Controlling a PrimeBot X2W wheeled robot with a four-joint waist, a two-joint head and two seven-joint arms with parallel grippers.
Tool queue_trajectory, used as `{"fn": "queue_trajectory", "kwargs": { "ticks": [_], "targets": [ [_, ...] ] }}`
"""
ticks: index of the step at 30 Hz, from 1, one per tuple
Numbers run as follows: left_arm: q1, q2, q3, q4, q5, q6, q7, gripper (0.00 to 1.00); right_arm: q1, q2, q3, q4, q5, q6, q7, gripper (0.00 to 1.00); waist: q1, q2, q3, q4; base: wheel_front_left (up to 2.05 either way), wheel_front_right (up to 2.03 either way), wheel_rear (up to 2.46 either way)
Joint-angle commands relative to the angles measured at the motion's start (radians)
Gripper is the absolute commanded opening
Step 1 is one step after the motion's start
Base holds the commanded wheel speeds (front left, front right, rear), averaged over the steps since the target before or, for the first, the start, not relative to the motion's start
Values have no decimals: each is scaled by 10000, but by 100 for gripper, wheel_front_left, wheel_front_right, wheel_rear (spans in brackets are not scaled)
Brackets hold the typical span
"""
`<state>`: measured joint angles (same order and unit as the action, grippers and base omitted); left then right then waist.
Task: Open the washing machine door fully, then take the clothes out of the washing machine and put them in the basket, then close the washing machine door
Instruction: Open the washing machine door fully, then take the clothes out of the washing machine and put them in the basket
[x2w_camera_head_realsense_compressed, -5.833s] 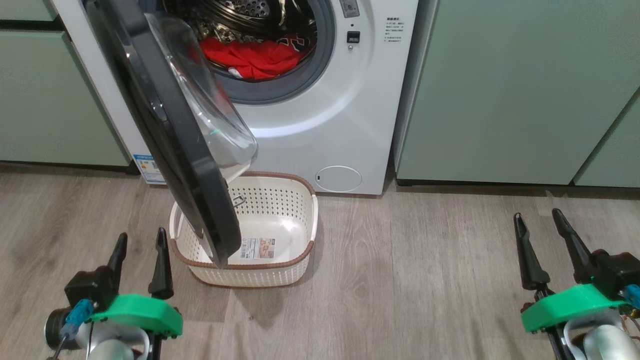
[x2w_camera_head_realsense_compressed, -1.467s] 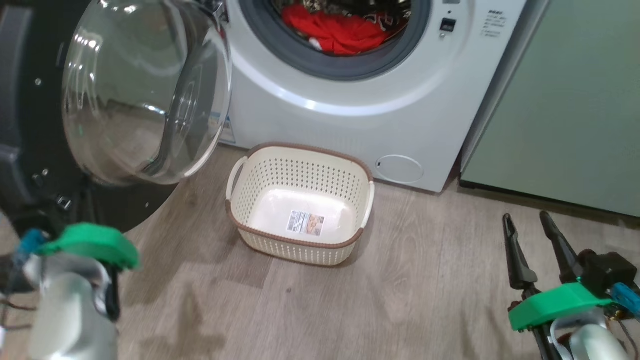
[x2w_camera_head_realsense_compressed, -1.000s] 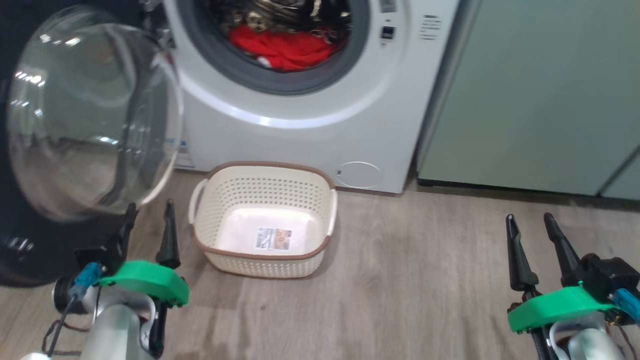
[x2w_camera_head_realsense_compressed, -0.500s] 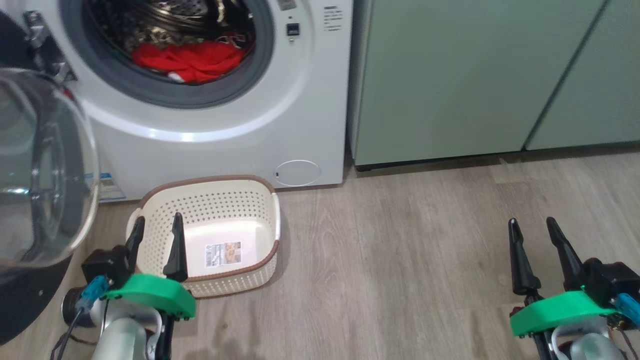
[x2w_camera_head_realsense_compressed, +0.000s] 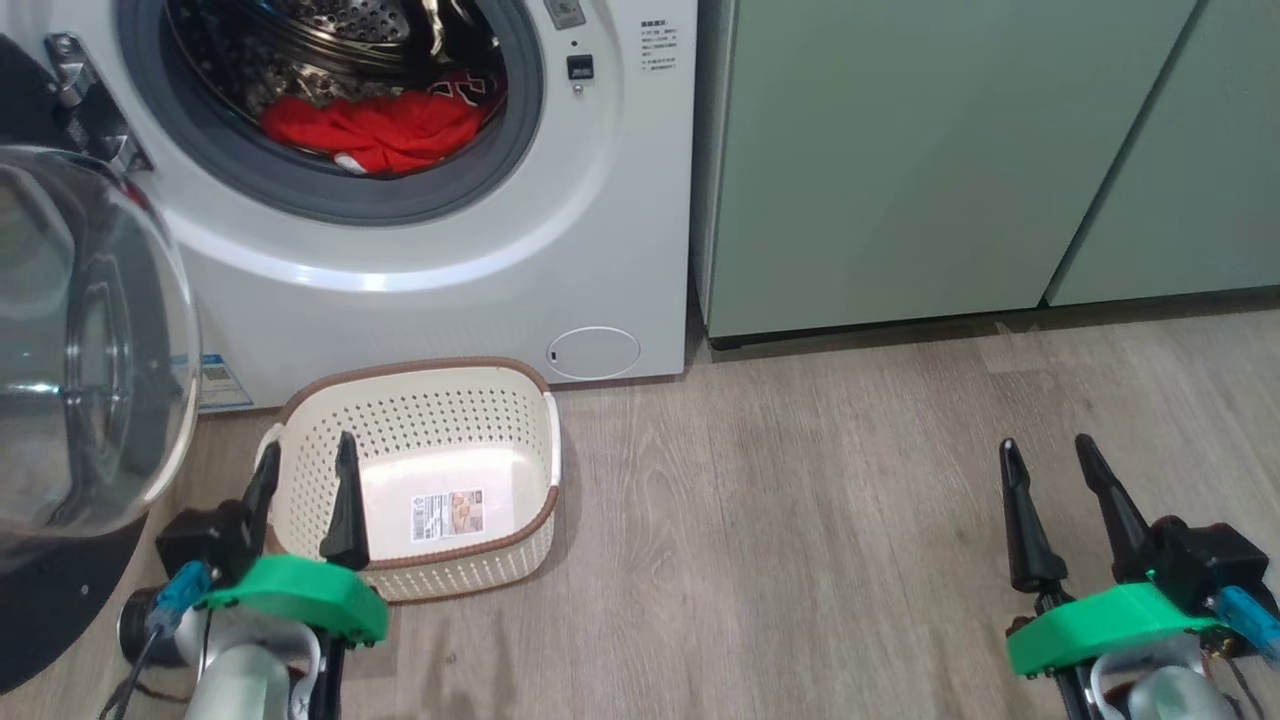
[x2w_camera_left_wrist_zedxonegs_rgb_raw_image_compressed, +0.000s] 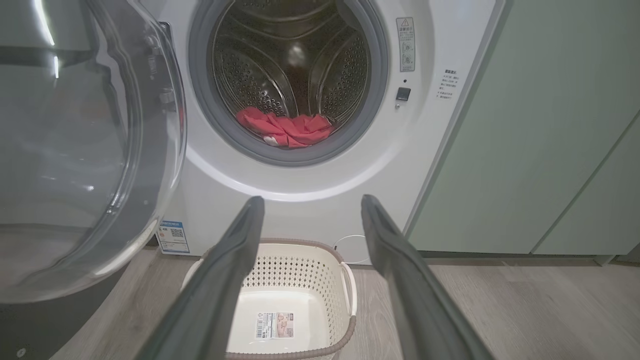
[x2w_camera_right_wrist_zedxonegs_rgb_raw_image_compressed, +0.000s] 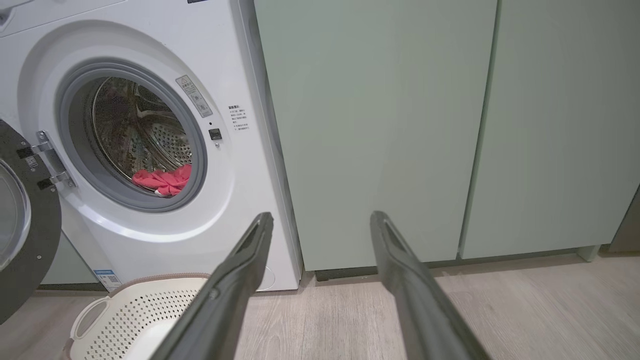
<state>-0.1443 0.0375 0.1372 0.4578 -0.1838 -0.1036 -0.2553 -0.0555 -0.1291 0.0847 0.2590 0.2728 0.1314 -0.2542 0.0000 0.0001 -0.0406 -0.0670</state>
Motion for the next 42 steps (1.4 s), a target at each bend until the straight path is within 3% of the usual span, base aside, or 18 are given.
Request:
{"fn": "queue_trajectory", "kwargs": {
  "ticks": [1, 22, 42],
  "targets": [
    [-310, 129, 317, -319, 9, 67, -65, 100, -243, -162, 226, -336, -49, -7, -76, 100, 0, -1, -10, 31, 0, 0, 0],
    [-414, 128, 117, -501, -246, -95, -65, 100, -243, -152, 81, -263, 14, -7, -76, 100, 0, -1, 69, 156, 13, -13, 0],
    [-739, 128, -96, -429, -283, -175, -65, 100, -410, -91, 209, -200, 20, -7, -76, 100, 0, -1, 338, 224, 185, -185, 0]
  ]
}}
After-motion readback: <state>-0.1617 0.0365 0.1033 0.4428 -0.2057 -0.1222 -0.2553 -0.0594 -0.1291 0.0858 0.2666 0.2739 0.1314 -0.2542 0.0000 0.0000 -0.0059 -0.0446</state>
